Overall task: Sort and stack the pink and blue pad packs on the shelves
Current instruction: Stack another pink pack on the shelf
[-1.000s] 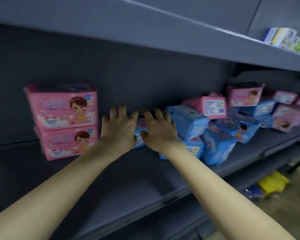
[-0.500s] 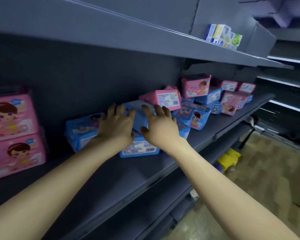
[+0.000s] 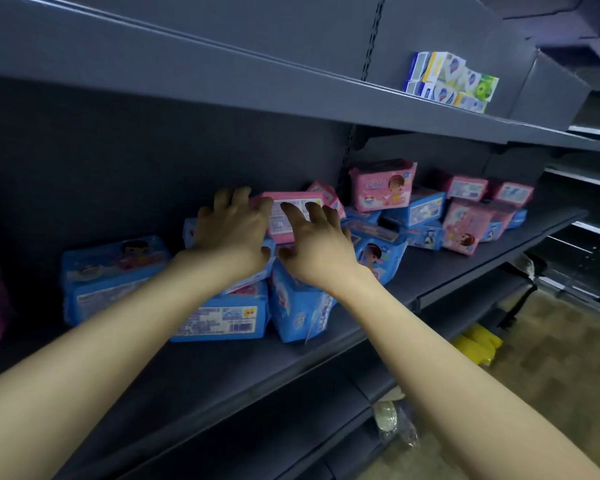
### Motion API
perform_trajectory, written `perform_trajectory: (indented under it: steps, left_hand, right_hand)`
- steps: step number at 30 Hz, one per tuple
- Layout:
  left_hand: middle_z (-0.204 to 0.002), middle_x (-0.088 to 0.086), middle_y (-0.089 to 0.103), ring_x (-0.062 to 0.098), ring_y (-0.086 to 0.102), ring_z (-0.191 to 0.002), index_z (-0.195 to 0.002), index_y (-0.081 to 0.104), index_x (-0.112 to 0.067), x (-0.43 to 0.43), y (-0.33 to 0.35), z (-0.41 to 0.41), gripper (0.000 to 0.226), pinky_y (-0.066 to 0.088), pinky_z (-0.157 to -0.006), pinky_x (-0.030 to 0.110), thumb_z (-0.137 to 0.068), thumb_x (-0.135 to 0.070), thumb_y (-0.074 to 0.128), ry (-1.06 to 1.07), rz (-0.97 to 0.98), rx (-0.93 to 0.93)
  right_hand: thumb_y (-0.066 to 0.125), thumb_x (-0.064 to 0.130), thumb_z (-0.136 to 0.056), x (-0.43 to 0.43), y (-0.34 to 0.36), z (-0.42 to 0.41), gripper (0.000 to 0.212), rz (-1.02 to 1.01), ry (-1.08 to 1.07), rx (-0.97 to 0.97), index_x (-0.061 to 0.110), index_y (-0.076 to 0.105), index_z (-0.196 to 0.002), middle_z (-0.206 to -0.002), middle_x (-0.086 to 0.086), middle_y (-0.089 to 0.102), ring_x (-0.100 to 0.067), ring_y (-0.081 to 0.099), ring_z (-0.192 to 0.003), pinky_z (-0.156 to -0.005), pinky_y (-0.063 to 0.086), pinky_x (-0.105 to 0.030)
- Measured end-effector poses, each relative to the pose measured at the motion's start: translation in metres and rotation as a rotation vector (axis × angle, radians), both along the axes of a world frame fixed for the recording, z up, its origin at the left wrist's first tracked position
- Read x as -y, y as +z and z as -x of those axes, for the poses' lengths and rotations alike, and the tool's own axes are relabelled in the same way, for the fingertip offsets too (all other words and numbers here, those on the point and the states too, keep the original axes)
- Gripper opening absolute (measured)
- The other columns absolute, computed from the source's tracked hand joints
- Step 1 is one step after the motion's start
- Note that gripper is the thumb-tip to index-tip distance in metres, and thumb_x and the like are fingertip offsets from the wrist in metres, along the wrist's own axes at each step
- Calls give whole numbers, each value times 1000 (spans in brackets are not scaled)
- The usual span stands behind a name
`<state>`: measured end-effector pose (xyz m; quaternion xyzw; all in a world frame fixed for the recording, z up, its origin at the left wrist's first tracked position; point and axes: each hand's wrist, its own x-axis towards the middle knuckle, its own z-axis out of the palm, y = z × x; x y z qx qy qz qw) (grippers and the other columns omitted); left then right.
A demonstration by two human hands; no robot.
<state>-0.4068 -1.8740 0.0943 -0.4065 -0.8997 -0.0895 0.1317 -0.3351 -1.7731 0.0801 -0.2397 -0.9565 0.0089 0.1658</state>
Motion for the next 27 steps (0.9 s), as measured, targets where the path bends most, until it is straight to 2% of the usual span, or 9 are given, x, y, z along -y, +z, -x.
perform_trajectory:
  steps: [8, 13, 19, 27]
  left_hand:
    - [-148, 10, 17, 32, 10, -139, -144, 20, -23, -51, -11, -5, 74, 28, -105, 43, -84, -34, 62, 116, -2, 13]
    - [-146, 10, 18, 32, 14, -136, -144, 18, -22, -64, -13, -4, 77, 31, -103, 44, -83, -36, 64, 163, 10, 1]
    - [-151, 13, 8, 35, 15, -136, -147, 9, -24, -74, -14, 5, 88, 29, -105, 46, -81, -32, 66, 182, 24, 25]
    - [-153, 10, -5, 36, 6, -139, -148, -3, -28, -95, -17, 23, 109, 28, -106, 49, -72, -27, 76, 205, 114, -49]
  right_hand:
    - [53, 32, -87, -59, 1, 1, 72, 37, 99, 49, 28, 13, -147, -150, -11, 19, -35, 11, -139, -110, 20, -56]
    - [52, 31, -87, -79, -4, 7, 73, 64, 152, 85, 28, 11, -147, -151, -10, 16, -35, 7, -140, -110, 18, -57]
    - [55, 36, -86, -96, -9, 16, 77, 93, 164, 103, 28, 9, -147, -153, -9, 10, -35, 5, -141, -111, 17, -57]
    - [63, 23, -81, -106, -13, 34, 87, 108, 171, 85, 30, 6, -147, -153, -10, 3, -36, 4, -140, -110, 18, -59]
